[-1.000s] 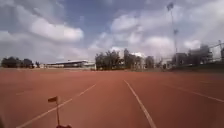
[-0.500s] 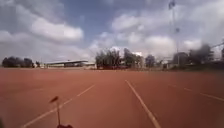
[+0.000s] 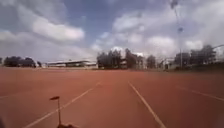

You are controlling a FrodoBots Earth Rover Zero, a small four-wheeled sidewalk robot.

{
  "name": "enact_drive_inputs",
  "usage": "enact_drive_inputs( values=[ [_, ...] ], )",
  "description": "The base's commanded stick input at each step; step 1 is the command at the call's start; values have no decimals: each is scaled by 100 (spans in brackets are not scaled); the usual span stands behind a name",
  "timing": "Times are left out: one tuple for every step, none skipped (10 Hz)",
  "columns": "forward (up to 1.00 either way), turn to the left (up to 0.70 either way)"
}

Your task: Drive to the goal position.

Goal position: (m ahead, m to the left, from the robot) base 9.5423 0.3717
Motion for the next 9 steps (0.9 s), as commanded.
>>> enact_drive_inputs(
  values=[
    [70,-35],
    [70,-35],
    [70,-35],
    [70,-32],
    [70,-7],
    [70,0],
    [70,0],
    [70,0],
    [70,0]
  ],
)
